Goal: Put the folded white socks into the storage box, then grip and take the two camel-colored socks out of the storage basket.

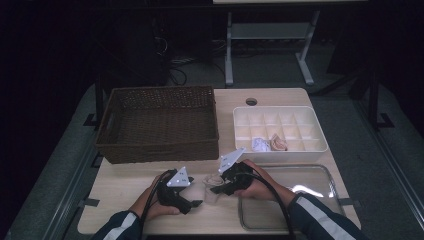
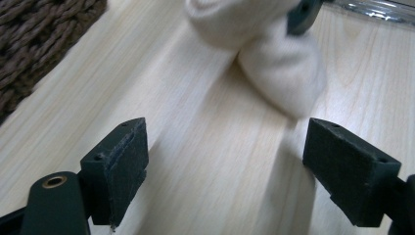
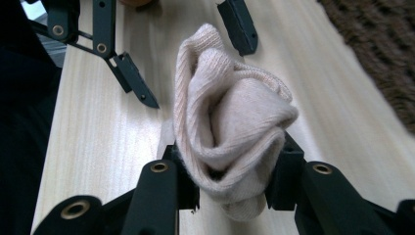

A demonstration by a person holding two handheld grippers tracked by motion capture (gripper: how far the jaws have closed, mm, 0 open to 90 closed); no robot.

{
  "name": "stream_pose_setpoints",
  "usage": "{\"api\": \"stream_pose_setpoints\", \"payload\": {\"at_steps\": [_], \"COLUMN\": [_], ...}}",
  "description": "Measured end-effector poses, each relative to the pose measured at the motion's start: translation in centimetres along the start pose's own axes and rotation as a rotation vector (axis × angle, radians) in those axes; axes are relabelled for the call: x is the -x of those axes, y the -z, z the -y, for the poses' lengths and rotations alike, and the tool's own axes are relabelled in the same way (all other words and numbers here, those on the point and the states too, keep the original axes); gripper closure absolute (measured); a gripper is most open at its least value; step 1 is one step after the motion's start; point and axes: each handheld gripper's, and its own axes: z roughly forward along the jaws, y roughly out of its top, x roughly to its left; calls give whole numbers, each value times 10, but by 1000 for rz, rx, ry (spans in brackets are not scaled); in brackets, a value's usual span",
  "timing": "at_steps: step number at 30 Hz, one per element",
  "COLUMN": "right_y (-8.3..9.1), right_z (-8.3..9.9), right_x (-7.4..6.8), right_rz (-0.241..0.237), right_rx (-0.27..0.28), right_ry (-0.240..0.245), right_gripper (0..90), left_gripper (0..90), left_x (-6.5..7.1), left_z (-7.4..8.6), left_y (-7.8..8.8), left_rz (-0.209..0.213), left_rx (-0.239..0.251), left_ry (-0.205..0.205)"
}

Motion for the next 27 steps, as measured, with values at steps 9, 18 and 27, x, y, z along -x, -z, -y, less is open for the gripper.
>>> {"api": "stream_pose_setpoints", "payload": {"at_steps": [9, 18, 27], "right_y": [15, 33, 42], "right_z": [2, 4, 2], "right_x": [1, 3, 7], "right_rz": [49, 96, 124], "right_rx": [1, 22, 31], "right_ry": [-2, -15, -38], "right_gripper": [634, 634, 632], "left_gripper": [143, 144, 143], "left_x": [-4, -5, -6], "left_z": [3, 3, 3], "left_y": [0, -1, -1], "left_rz": [6, -3, -11], "left_rx": [27, 33, 28], "left_ry": [5, 17, 19]}}
